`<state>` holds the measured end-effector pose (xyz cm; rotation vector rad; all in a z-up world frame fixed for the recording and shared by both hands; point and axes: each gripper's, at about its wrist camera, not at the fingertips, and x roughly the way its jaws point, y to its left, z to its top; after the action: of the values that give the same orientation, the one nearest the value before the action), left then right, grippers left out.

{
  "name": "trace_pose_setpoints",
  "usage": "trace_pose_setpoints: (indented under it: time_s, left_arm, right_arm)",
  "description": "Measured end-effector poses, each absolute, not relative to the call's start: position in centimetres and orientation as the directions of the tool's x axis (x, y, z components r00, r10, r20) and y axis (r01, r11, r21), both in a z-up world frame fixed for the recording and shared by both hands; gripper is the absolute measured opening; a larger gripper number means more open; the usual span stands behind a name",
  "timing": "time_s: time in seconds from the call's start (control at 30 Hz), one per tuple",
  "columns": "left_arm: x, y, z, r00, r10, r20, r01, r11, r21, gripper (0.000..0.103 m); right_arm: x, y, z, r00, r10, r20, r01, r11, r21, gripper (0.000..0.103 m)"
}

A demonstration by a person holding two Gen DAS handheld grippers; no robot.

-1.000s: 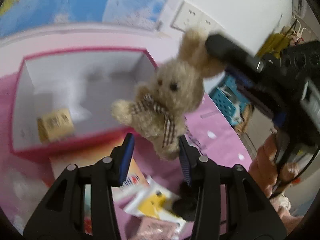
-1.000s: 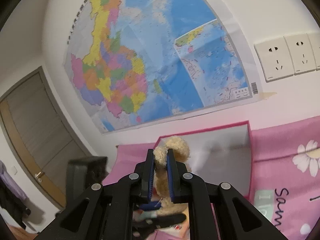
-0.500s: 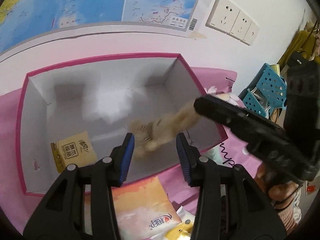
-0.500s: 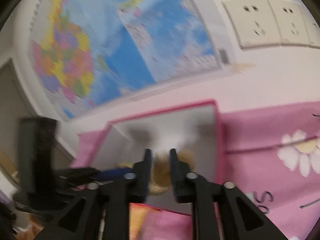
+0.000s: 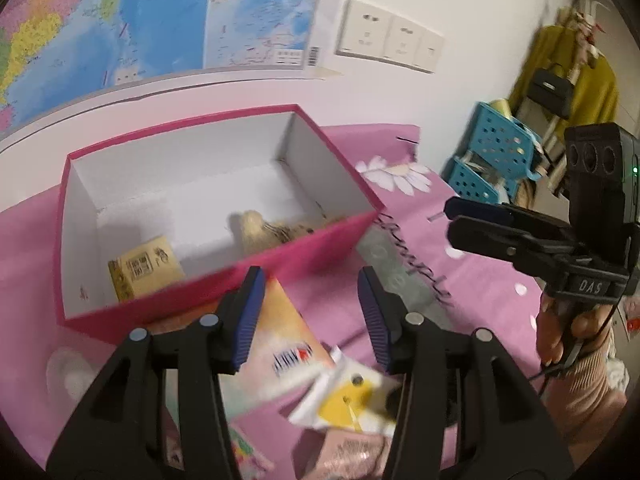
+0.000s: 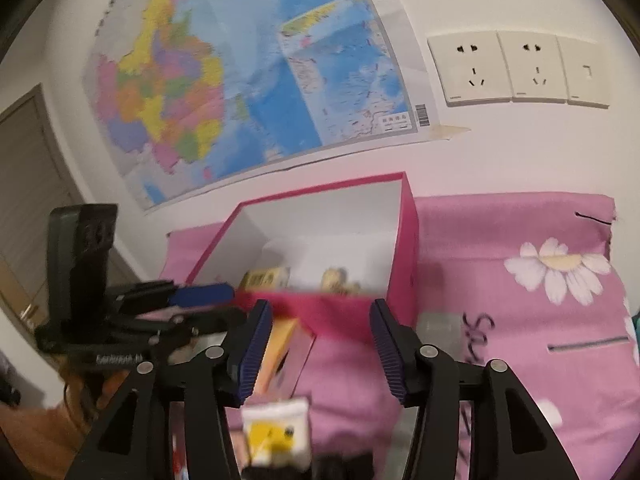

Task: Organize soft objects
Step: 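Lower the teddy bear into the pink box and release it, then grasp the black scrunchie with the right gripper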

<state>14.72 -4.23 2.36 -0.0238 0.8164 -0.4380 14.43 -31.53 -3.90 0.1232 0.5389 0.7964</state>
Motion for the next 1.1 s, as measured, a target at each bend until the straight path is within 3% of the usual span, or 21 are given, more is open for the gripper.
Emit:
trace_pose_setpoints:
  time_s: [0.2, 0.53, 0.8, 0.83, 0.9, 1.1]
  left_arm:
    - [11.4, -5.1, 1.9, 0.574, -0.419, -0.703, 0.432, 0.885, -0.175, 0.050]
    - [7.8, -8.3, -2.3, 0.413, -0.484, -0.771, 0.525, 0.819, -0.233, 0.053]
    - [7.6, -10.4, -5.2, 0.299, -0.507, -0.808, 0.550, 0.784, -0.288, 0.054]
    - [7.7, -10.6, -5.4, 0.292, -0.508, -0.810, 0.548, 0.783, -0.293, 0.054]
    - [8.0, -10.8, -5.9, 0.274, -0.511, -0.815, 0.543, 0.782, -0.308, 0.054]
    - [8.0, -10.8, -6.9, 0.242, -0.528, -0.814, 0.539, 0.771, -0.340, 0.049]
  right_arm:
    - [11.2, -33.0, -6.5, 0.546, 0.670, -0.503, -0.635, 0.723, 0.273, 0.070]
    - [10.9, -33.6, -13.5, 0.452, 0.610, -0.651, -0.564, 0.761, 0.321, 0.071]
    - [10.9, -34.0, -15.9, 0.390, 0.659, -0.644, -0.539, 0.730, 0.420, 0.070]
    - [10.8, -34.1, -15.9, 0.394, 0.661, -0.639, -0.539, 0.729, 0.422, 0.070]
    - [10.6, -34.1, -16.0, 0.395, 0.661, -0.638, -0.538, 0.730, 0.422, 0.055]
    - [10.1, -33.9, -16.0, 0.402, 0.669, -0.626, -0.539, 0.725, 0.429, 0.036]
